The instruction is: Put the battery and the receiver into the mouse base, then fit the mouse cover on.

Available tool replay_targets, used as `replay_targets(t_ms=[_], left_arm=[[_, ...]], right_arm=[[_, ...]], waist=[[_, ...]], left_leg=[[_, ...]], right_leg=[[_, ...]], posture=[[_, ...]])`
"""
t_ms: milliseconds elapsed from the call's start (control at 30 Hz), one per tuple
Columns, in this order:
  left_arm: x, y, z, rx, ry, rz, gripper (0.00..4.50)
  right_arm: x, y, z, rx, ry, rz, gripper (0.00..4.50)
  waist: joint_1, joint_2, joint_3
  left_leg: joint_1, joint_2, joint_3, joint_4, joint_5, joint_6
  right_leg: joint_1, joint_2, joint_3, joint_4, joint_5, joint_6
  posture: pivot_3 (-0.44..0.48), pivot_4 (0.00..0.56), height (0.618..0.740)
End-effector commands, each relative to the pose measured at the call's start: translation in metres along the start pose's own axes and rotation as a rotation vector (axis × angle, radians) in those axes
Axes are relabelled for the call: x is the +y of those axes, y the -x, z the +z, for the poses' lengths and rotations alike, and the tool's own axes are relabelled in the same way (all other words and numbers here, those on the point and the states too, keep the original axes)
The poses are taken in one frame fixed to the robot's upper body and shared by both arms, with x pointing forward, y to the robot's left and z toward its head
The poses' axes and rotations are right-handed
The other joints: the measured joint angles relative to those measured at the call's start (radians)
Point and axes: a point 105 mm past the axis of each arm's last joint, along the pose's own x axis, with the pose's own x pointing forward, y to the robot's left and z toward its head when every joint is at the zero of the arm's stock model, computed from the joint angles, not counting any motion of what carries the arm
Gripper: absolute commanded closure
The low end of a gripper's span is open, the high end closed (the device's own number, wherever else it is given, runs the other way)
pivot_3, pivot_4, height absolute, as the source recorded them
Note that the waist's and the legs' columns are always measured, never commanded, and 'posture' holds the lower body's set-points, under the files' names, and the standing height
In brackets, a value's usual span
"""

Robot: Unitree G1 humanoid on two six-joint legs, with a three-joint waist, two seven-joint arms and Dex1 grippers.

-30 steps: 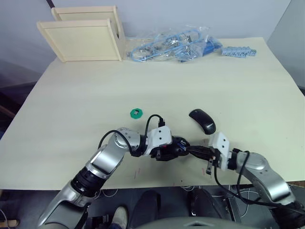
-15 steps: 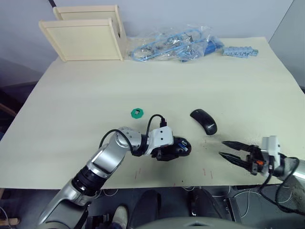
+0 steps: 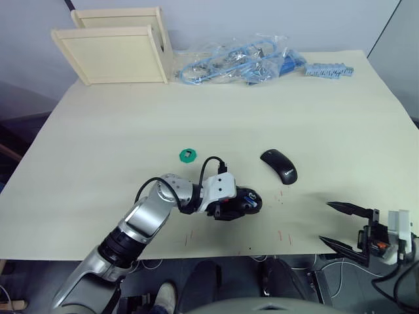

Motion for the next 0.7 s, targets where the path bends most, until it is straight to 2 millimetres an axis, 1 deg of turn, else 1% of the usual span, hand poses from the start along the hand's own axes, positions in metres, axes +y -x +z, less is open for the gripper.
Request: replay_targets(t_ms=[33,267,333,367,400,600,700], left_arm=[[-0.003,0.000,-0.017,0.056,0.042,0.000,1.54],[-0.003,-0.001,-0.015,0.042,0.048,-0.008,1.54],[0.000,-0.001,-0.013,0.027,0.065,0.000,0.54],[0.001,-0.001,-0.011,0.023,0.065,-0.003,0.39],[0.001,-0.001,-0.011,0.020,0.066,-0.003,0.02],[0.006,0.001,0.001,-0.046,0.069,0.010,0.02],[0.005,0.002,0.006,-0.073,0.066,-0.003,0.02]], right_arm=[[-0.002,0.006,0.012,-0.060,0.036,-0.056,0.07],[0.006,0.003,0.009,-0.079,0.032,-0.069,0.07],[0.007,0.003,0.009,-0.082,0.032,-0.070,0.00],[0.007,0.003,0.009,-0.082,0.031,-0.070,0.00],[0.007,0.003,0.009,-0.083,0.031,-0.070,0.00],[0.007,0.003,0.009,-0.093,0.048,-0.072,0.00],[0.007,0.003,0.009,-0.097,0.047,-0.069,0.00]], waist=[[0.000,0.000,0.000],[0.001,0.001,0.000],[0.001,0.001,0.000],[0.001,0.001,0.000],[0.002,0.001,0.000],[0.003,0.001,0.001],[0.003,0.001,0.001]], left_leg=[[0.000,0.000,0.000,0.000,0.000,0.000],[0.000,0.001,0.000,0.000,0.000,0.000],[0.000,0.001,0.000,0.000,0.000,0.000],[0.000,0.001,0.000,0.000,0.000,0.000],[0.000,0.001,0.000,0.000,0.000,0.000],[0.000,0.001,0.000,0.000,0.000,0.000],[0.000,0.001,0.000,0.000,0.000,0.000]], right_leg=[[0.000,0.000,0.000,0.000,0.000,0.000],[0.000,0.000,0.000,0.000,0.000,0.000],[0.000,0.000,0.000,0.000,0.000,0.000],[0.000,0.000,0.000,0.000,0.000,0.000],[0.000,0.000,0.000,0.000,0.000,0.000],[0.000,0.000,0.000,0.000,0.000,0.000],[0.000,-0.001,0.000,0.000,0.000,0.000]], posture=[[0.000,0.150,0.740],[0.000,0.150,0.740],[0.000,0.150,0.740],[0.000,0.150,0.740],[0.000,0.150,0.740],[0.000,0.150,0.740],[0.000,0.150,0.740]])
